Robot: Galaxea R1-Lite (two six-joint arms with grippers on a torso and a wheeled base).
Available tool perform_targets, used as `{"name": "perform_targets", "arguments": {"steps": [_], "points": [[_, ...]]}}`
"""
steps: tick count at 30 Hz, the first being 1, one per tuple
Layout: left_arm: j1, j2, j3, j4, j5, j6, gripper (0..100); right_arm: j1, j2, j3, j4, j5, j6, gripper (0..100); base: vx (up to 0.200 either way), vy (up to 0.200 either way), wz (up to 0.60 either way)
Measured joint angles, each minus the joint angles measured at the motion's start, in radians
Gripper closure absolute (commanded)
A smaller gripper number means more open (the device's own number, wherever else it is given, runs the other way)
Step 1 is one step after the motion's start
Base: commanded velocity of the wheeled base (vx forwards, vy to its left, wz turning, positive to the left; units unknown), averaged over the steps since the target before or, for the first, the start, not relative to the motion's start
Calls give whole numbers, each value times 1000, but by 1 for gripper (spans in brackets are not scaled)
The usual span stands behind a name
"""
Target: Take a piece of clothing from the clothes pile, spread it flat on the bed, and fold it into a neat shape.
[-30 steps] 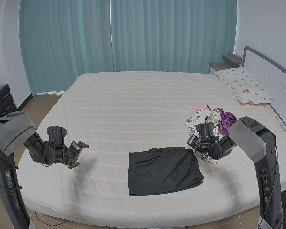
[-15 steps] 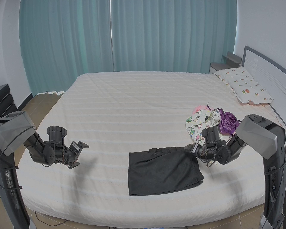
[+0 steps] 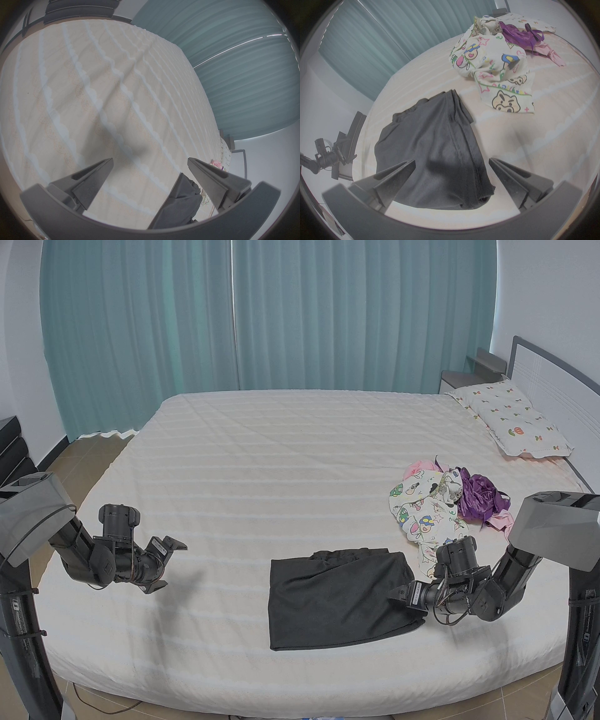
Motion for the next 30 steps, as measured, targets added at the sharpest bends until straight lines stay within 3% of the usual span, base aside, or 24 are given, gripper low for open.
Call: {"name": "perform_targets", "arguments": {"steps": [7, 23, 24, 30], "points": [[0, 0, -2, 0, -1, 0, 0, -9, -1, 36, 10, -2, -51, 100, 0, 0, 0], [0, 0, -3, 0, -1, 1, 0, -36, -29, 109, 1, -3, -70, 100, 0, 0, 0], [0, 0, -3, 0, -1, 1, 0, -39, -30, 113, 2, -3, -75, 0, 0, 0, 0], [0, 1, -3, 0, -1, 1, 0, -45, -30, 138, 3, -3, -118, 0, 0, 0, 0]]}}
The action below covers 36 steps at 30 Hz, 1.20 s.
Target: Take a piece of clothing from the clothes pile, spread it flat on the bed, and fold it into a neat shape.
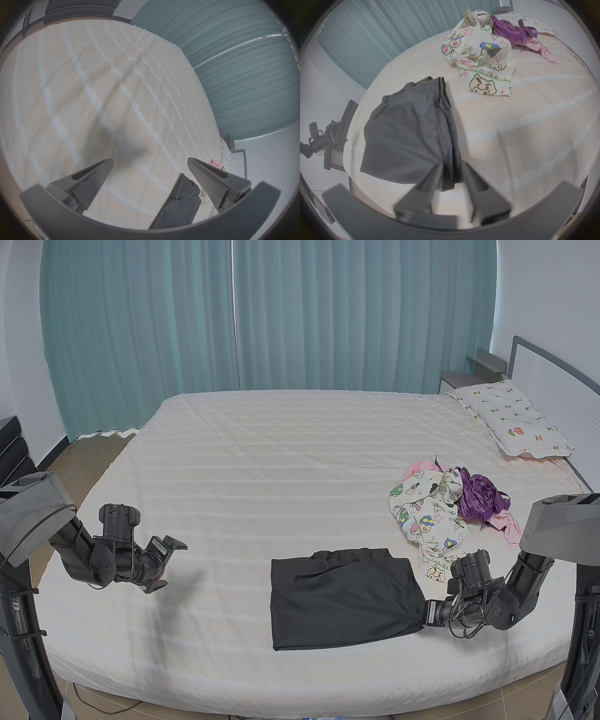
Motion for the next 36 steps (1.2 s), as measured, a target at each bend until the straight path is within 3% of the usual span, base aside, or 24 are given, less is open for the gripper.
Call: {"name": "perform_targets", "arguments": {"steps": [10, 22, 29, 30, 36], "points": [[0, 0, 0, 0, 1, 0, 0, -3, -33, -104, -5, 3, 57, 0, 0, 0, 0], [0, 1, 1, 0, 1, -1, 0, 9, 103, -500, 107, -45, 196, 0, 0, 0, 0], [0, 1, 1, 0, 1, -2, 0, 14, 205, -654, 195, -64, 225, 0, 0, 0, 0], [0, 1, 1, 0, 1, -2, 0, 14, 213, -663, 196, -64, 226, 100, 0, 0, 0], [0, 1, 1, 0, 2, -2, 0, 15, 244, -698, 231, -66, 227, 100, 0, 0, 0]]}}
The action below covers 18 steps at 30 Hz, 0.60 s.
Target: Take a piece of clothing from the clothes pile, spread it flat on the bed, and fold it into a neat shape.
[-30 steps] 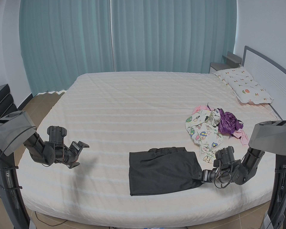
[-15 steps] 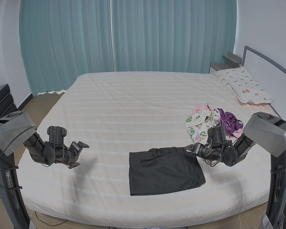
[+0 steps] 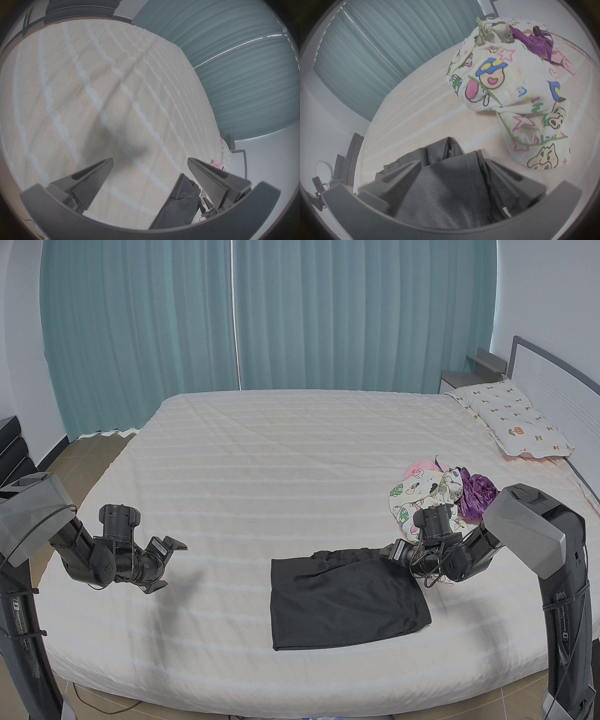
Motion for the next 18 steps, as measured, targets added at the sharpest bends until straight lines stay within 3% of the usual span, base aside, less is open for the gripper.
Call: {"name": "perform_targets", "arguments": {"steps": [7, 18], "points": [[0, 0, 0, 0, 0, 0, 0, 1, 12, -12, -7, -41, 4, 100, 0, 0, 0], [0, 0, 0, 0, 0, 0, 0, -8, -9, -3, -13, -100, 85, 100, 0, 0, 0]]}}
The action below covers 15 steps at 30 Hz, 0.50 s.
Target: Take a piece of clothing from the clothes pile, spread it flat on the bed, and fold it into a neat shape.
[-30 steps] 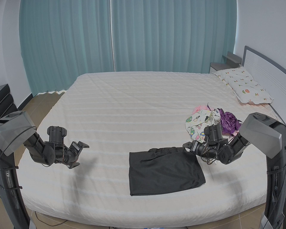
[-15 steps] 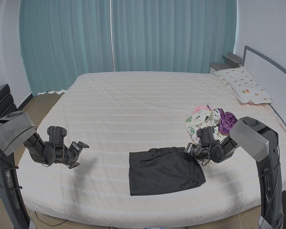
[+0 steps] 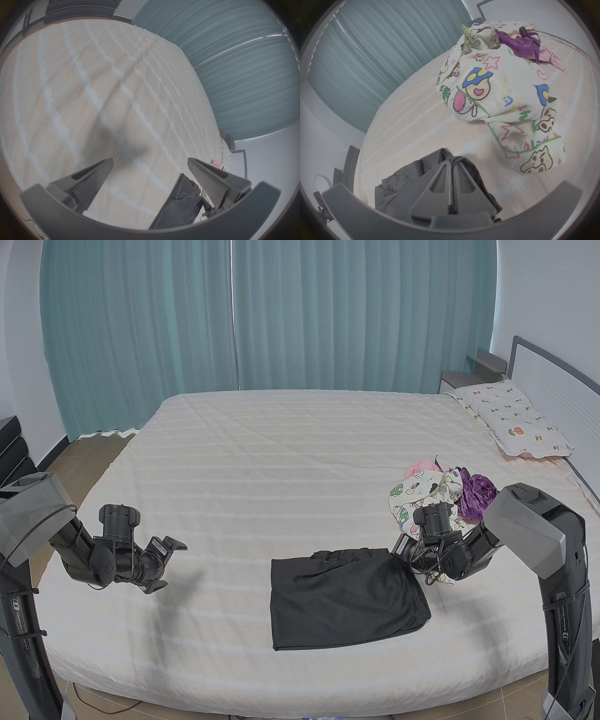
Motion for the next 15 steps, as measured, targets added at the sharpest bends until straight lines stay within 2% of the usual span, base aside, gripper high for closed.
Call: {"name": "perform_targets", "arguments": {"steps": [9, 10, 15], "points": [[0, 0, 0, 0, 0, 0, 0, -10, -6, 6, -1, -23, 14, 100, 0, 0, 0], [0, 0, 0, 0, 0, 0, 0, -10, -6, 7, 0, -23, 14, 0, 0, 0, 0], [0, 0, 0, 0, 0, 0, 0, -6, -10, 19, 0, -23, 16, 0, 0, 0, 0]]}}
